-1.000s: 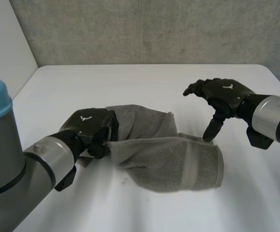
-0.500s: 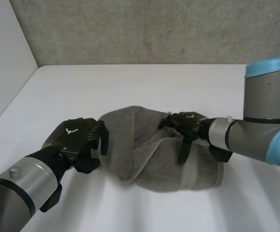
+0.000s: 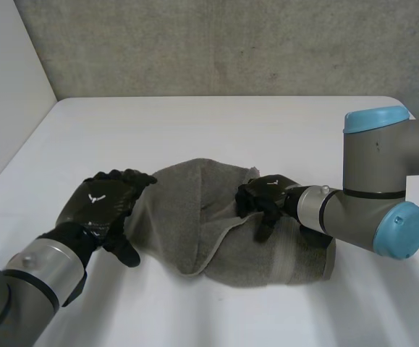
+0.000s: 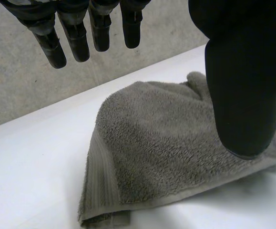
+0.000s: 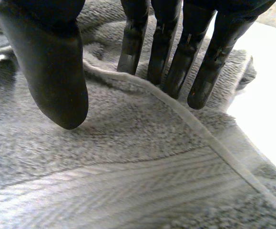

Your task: Fold the towel.

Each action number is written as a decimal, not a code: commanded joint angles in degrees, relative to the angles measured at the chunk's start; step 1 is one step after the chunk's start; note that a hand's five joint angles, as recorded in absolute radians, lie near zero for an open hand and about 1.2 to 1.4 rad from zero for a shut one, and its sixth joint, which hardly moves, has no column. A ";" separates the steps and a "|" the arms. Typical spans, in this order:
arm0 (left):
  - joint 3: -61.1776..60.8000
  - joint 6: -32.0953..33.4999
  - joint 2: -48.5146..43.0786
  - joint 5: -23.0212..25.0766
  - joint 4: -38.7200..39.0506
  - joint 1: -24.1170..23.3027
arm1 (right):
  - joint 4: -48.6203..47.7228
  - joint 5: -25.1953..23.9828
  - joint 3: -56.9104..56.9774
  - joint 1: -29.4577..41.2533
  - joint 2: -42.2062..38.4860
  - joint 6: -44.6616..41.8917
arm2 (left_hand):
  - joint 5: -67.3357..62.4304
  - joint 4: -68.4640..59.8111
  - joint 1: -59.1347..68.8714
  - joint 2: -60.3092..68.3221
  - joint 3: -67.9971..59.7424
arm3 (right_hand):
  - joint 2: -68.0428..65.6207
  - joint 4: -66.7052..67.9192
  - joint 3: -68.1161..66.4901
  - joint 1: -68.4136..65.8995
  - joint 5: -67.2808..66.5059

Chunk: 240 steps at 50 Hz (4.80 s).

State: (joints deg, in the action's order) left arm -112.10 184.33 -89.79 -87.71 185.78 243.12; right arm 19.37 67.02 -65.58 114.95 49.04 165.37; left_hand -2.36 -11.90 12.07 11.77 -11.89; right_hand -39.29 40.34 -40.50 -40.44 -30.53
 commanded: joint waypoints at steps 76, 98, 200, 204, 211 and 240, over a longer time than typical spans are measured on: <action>8.20 6.92 -28.24 4.57 24.27 1.48 | -18.15 1.71 -28.55 -8.60 18.37 1.45 | -48.72 -49.17 49.01 49.31 -49.19 | 29.29 -30.34 30.50 30.44 30.53; 3.29 6.39 -11.65 4.83 21.74 5.26 | -7.33 -1.90 -16.77 -12.03 14.50 2.33 | -67.64 -68.10 67.93 68.23 -68.11 | 29.29 -30.34 30.50 30.44 30.53; -6.82 3.49 -2.14 5.36 8.19 5.43 | -6.01 -5.94 -11.15 -3.59 11.16 12.70 | 1.97 1.52 -1.68 -1.39 1.51 | -40.71 39.66 -39.50 -39.56 -39.47; -7.26 3.41 -3.63 5.27 12.22 2.02 | -5.75 -6.20 -11.41 -3.68 12.92 12.70 | 1.64 1.19 -1.35 -1.05 1.17 | -40.71 39.66 -39.50 -39.56 -39.47; -6.91 3.32 -9.60 4.92 18.63 -1.50 | -5.49 -6.20 -12.03 -3.59 15.47 12.70 | 1.30 0.85 -1.01 -0.71 0.83 | -40.71 39.66 -39.50 -39.56 -39.47; 5.22 3.93 -30.27 -4.66 32.71 -7.57 | -4.96 -6.20 -12.03 -3.59 16.96 12.70 | -0.72 -1.17 1.01 1.30 -1.19 | -40.71 39.66 -39.50 -39.56 -39.47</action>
State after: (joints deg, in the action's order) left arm -109.61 188.12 -116.86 -86.68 218.56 235.45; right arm 14.42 60.82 -77.69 111.43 65.60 178.05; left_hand -1.82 -11.08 10.64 11.16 -11.04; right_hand -74.63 44.97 -43.53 -75.41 -66.05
